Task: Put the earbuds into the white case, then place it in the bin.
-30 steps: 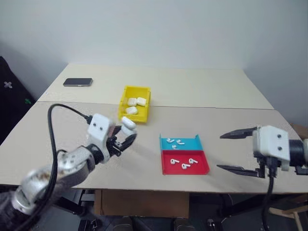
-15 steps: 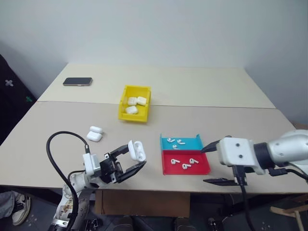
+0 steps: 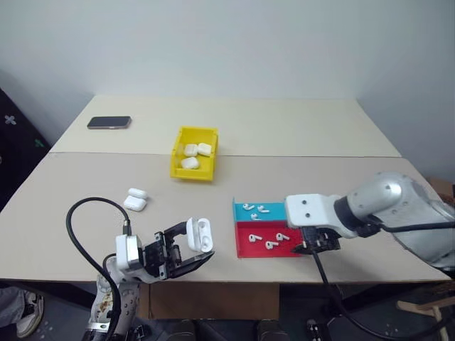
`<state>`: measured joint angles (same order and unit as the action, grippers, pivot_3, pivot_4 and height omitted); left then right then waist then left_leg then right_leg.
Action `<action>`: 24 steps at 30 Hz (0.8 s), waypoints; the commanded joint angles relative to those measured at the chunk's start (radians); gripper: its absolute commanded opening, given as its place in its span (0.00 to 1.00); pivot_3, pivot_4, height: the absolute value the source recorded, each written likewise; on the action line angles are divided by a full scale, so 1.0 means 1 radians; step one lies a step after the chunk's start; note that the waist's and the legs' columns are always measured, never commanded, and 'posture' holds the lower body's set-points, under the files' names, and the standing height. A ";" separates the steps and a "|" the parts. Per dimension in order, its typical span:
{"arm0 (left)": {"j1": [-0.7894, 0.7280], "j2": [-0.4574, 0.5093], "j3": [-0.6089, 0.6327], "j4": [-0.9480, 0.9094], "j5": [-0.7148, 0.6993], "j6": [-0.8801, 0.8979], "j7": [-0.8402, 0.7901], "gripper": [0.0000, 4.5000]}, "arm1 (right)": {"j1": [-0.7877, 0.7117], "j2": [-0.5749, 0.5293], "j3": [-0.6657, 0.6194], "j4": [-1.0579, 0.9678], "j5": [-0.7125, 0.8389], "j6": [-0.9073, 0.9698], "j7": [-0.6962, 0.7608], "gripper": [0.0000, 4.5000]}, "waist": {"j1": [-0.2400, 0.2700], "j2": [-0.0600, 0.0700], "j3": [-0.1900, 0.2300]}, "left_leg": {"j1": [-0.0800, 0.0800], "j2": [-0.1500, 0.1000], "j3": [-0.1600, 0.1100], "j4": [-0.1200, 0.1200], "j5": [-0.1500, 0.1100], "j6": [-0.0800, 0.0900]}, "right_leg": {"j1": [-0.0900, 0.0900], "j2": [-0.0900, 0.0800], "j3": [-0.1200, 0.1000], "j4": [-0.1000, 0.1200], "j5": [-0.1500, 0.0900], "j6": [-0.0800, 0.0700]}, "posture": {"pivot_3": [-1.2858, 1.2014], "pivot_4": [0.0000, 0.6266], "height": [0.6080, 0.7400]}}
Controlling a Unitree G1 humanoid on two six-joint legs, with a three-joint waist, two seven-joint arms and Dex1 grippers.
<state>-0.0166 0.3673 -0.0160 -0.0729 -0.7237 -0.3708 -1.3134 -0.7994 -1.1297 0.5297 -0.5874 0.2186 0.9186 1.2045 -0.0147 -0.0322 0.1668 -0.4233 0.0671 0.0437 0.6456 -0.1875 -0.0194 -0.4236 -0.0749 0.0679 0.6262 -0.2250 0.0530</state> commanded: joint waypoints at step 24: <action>0.093 0.021 0.026 -0.149 0.074 0.031 0.085 0.61 | -0.060 0.210 0.181 0.237 -0.313 -0.052 0.012 0.45 | -0.002 0.000 0.000 | 0.001 0.001 0.000 0.000 0.000 0.000 | -0.001 0.001 0.000 0.003 -0.001 -0.001 | 0.52 0.24 1.00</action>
<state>0.0706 0.3835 0.0002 -0.1834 -0.6580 -0.3427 -1.2374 -0.8525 -0.9195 0.7242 -0.3424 -0.0696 0.8813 1.2142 -0.0163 -0.0318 0.1666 -0.4226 0.0678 0.0433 0.6457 -0.1874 -0.0193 -0.4243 -0.0738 0.0679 0.6291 -0.2256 0.0516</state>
